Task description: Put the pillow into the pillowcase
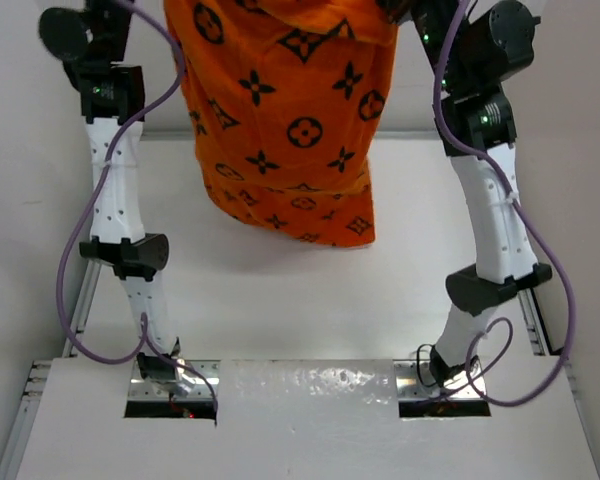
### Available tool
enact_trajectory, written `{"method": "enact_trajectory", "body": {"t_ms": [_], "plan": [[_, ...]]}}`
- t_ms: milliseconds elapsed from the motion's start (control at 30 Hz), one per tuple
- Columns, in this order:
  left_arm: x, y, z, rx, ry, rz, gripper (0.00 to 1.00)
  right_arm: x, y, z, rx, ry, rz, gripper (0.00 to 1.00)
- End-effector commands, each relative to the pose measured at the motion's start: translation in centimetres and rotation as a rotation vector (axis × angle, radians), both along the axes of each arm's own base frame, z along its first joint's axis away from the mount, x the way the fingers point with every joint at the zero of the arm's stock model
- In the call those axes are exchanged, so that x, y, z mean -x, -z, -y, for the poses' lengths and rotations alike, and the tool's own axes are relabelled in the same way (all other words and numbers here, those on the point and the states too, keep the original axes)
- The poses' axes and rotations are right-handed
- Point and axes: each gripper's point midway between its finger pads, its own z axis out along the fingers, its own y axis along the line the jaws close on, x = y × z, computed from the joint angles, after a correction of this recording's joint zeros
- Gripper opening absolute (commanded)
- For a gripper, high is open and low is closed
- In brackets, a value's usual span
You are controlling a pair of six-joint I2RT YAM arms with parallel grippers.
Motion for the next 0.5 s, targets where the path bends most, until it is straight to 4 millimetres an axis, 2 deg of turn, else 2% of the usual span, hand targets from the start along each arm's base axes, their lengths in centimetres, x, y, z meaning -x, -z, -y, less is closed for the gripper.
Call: {"method": "enact_trajectory", "body": {"t_ms": [0,33,67,100,133,167,200,233,267,300,333,367,400,433,467], "plan": [[20.0,-11.1,-3.9,0.077,-0.135,0.650,0.00,15.2,-11.2,3.1,-0.043,-0.079,0.399,0.00],[17.1,-10.4,-3.5,0.033,-0.141,0.514,0.00,14.3,-4.1,2.9,-0.018,-0.086,0.258,0.00],[15.0,-9.5,-4.0,0.003,-0.152,0.395,0.00,14.3,-1.5,4.0,-0.072,-0.052,0.273,0.00],[12.1,-7.7,-3.6,-0.018,-0.131,0.255,0.00,14.7,-0.9,6.6,-0.196,0.038,0.304,0.00],[8.0,-3.8,-2.3,-0.083,-0.066,0.027,0.00,12.8,1.8,6.6,-0.182,0.070,0.197,0.00],[5.8,-1.7,-1.4,-0.077,0.000,-0.073,0.00,10.2,3.9,5.8,-0.173,0.078,0.110,0.00],[5.5,-1.3,-0.9,-0.072,0.032,-0.088,0.00,8.8,4.3,4.8,-0.160,0.061,0.093,0.00],[6.8,-3.1,-0.6,-0.061,0.047,0.032,0.00,11.7,-1.9,4.6,-0.160,-0.003,0.219,0.00],[8.6,-4.7,-0.7,-0.061,0.042,0.132,0.00,7.3,-2.4,2.0,-0.106,-0.021,0.177,0.00],[11.5,-6.5,0.2,-0.069,0.045,0.268,0.00,5.2,-2.5,0.7,-0.052,-0.030,0.091,0.00],[12.5,-7.3,0.1,-0.071,0.006,0.316,0.00,12.7,-11.7,4.1,-0.163,-0.034,0.345,0.00],[12.0,-7.2,-0.3,-0.065,-0.026,0.293,0.00,9.2,-9.4,2.5,-0.129,-0.038,0.255,0.00],[7.1,-4.1,-1.7,-0.017,-0.086,0.045,0.00,9.4,-8.4,2.8,-0.105,-0.026,0.191,0.00],[3.6,-0.6,-2.3,-0.020,-0.117,-0.131,0.00,2.0,2.2,0.0,-0.020,-0.006,-0.127,0.00],[0.6,3.5,-2.3,-0.057,-0.131,-0.293,0.00,8.3,-2.3,3.3,-0.145,-0.003,0.121,0.00]]}}
